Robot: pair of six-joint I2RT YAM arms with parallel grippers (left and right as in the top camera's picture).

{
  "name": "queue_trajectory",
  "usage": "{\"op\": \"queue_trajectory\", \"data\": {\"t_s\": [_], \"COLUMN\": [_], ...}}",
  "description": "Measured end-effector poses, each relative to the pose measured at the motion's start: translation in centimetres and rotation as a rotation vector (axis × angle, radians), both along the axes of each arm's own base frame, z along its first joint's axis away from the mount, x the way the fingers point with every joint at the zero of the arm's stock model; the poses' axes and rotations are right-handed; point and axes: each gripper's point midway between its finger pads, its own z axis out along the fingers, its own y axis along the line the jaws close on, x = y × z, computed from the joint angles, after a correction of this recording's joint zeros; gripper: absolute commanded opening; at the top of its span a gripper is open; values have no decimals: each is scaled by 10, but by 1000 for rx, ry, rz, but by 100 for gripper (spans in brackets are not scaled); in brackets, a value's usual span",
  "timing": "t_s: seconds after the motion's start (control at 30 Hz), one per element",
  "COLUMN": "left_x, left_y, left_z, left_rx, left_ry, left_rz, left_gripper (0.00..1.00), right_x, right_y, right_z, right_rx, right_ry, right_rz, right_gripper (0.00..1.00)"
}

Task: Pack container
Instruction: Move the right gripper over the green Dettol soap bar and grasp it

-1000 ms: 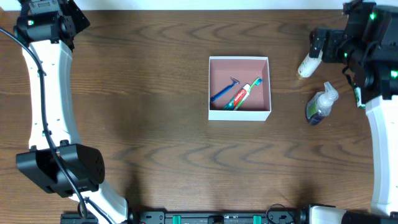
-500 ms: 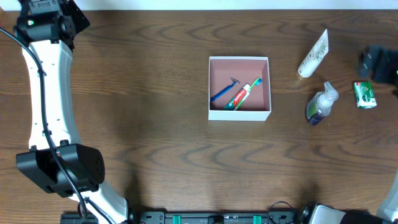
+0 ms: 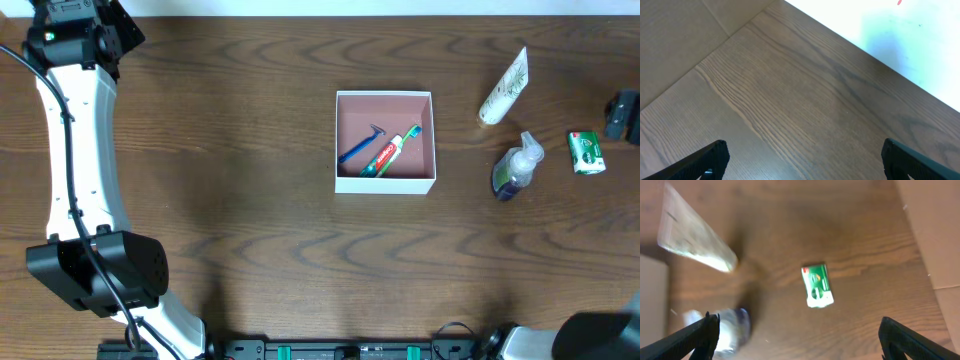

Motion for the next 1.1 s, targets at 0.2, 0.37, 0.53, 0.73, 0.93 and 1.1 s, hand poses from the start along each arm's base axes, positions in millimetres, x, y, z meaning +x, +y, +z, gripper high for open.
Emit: {"op": "queue_trajectory", "data": {"t_s": [0.2,0.37,0.53,0.73,0.93,1.1], "left_x": [0,0,0,0,0,0], "left_y": [0,0,0,0,0,0], "left_z": [0,0,0,0,0,0], "left_rx": [0,0,0,0,0,0], "left_ry": [0,0,0,0,0,0], "left_rz": [0,0,0,0,0,0], "left_gripper": [98,98,98,98,98,98], "right_x": [33,44,44,38,44,45], "right_y": [-25,-35,-35,-34,-41,-58], "right_z": [-50,-60,-97,-162,-184,-193], "right_rx": [-32,-63,-7,84,81,41], "right_ry": [71,70,157,312,336,338], "right_rz": [54,62,69,76,77,57], "right_gripper": [99,99,99,99,99,99]}}
